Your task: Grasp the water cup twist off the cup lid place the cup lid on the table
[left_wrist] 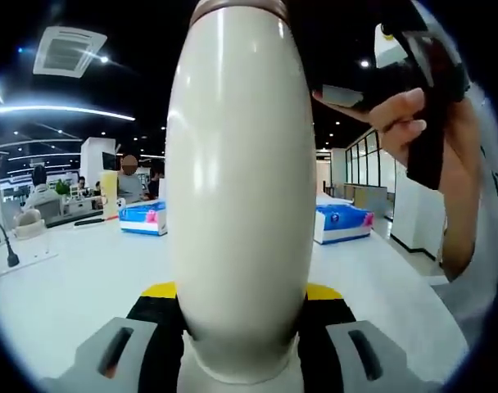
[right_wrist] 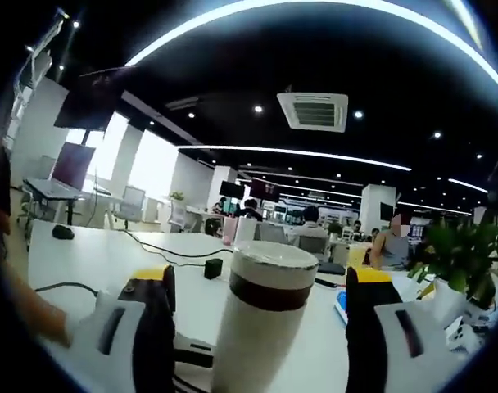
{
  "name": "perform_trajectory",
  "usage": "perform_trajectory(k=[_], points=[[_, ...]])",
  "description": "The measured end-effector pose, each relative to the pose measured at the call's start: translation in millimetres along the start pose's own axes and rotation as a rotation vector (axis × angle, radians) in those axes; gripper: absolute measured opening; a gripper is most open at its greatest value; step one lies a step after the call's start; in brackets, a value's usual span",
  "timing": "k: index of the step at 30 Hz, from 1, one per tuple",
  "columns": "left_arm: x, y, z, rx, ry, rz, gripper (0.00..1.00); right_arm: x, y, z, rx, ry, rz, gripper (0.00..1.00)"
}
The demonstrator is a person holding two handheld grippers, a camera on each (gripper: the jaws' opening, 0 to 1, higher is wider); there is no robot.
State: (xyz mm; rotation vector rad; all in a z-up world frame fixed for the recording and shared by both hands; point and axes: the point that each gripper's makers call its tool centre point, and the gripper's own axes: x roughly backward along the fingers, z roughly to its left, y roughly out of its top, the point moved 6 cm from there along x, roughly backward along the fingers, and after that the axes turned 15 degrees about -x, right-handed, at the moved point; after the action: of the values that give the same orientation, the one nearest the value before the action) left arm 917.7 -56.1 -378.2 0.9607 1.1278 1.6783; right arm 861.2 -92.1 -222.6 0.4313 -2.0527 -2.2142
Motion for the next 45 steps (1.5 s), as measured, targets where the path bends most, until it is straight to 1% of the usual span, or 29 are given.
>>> perform_trajectory(k=[5, 10, 14, 17, 22, 27, 34, 36, 45], points=[[-0.1, 0.1, -0.4, -0.001, 0.0, 0.0, 0.55, 2.1, 4.3, -0.8, -0.043, 0.006, -0.02, 0.72], [-0.3, 0.3, -1.0, -0.001, 0.0, 0.001, 0.55, 5.0, 10.0, -2.6, -0.051, -0.003, -0.052, 0.61], [-0.4, 0.5, -1.3, -0.001, -0.001, 0.001, 0.55, 3.2, 7.3, -2.4, -0.045, -0.005, -0.031, 0.59], [-0.5, 0.6, -1.4, -0.002, -0.001, 0.001, 0.55, 3.5, 6.9, -2.1, -0.051, -0.003, -0.029, 0.54], [-0.6, 0.7, -1.5, -0.003, -0.001, 0.002, 0.55, 3.7, 8.6, -3.6, -0.049, -0.01, -0.035, 0.52], [-0.5, 0.7, -1.5, -0.004, -0.002, 0.002, 0.55, 3.4, 7.2, -5.4, -0.056, -0.018, -0.029, 0.47], [-0.8, 0.8, -1.6, -0.005, -0.002, 0.002, 0.55, 1.5, 7.9, -6.7, -0.047, -0.024, -0.029, 0.47], [-1.0, 0.8, -1.7, -0.005, -0.002, 0.002, 0.55, 1.6, 6.6, -7.9, -0.041, -0.03, -0.021, 0.45], [-1.3, 0.9, -2.1, -0.006, -0.004, 0.002, 0.55, 2.4, 7.3, -8.8, -0.043, -0.013, -0.022, 0.44]])
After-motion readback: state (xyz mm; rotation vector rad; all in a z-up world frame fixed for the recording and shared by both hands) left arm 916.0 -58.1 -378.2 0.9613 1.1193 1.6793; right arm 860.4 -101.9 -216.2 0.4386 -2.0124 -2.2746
